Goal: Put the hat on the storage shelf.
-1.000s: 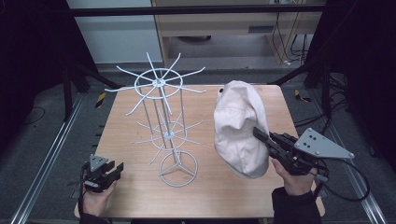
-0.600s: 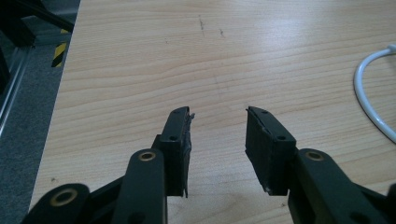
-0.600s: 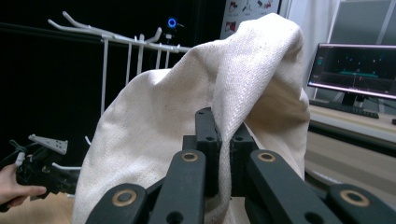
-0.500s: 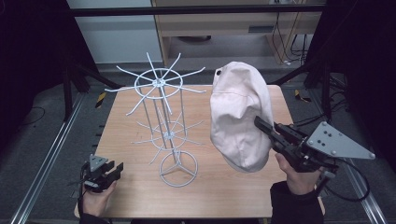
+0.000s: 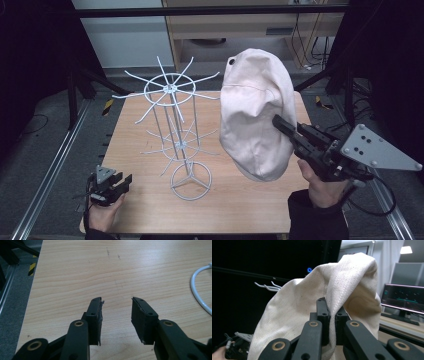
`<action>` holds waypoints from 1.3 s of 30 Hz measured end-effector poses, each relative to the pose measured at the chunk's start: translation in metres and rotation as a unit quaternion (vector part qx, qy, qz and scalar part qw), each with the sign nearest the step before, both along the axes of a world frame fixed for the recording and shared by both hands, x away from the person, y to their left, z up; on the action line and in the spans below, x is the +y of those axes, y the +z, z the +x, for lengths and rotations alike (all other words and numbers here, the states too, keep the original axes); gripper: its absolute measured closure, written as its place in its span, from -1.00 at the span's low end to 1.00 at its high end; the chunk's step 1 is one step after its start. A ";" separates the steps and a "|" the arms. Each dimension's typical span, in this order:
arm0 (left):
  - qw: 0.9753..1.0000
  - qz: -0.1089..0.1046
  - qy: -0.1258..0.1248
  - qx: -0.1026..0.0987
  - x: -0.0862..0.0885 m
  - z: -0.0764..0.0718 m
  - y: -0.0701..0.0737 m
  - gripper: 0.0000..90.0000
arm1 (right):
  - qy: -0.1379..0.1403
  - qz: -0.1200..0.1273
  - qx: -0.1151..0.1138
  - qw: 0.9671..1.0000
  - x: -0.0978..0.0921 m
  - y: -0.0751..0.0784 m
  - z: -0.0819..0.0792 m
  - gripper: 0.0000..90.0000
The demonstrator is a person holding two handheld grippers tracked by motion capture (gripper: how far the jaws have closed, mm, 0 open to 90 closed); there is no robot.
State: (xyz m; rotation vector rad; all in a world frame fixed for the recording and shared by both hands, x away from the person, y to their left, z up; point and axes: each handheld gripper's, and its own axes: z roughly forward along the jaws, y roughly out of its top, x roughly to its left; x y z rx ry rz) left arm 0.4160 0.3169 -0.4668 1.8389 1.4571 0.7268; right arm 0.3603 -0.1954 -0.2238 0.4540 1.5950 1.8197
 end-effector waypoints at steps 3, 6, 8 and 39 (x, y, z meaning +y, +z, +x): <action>1.000 0.000 -0.001 0.000 0.000 0.000 0.000 0.34 | 0.014 -0.002 0.000 1.000 0.012 0.001 0.002 0.94; 1.000 -0.001 0.000 -0.001 0.001 0.000 0.000 0.34 | 0.022 -0.015 0.009 1.000 0.025 -0.004 0.007 0.94; 1.000 -0.001 0.000 -0.001 0.001 0.000 0.000 0.34 | 0.027 -0.023 0.015 0.999 0.032 -0.010 0.011 0.94; 1.000 0.005 -0.001 0.003 0.000 0.000 0.000 0.34 | 0.014 -0.054 0.134 0.989 0.043 -0.076 0.038 0.33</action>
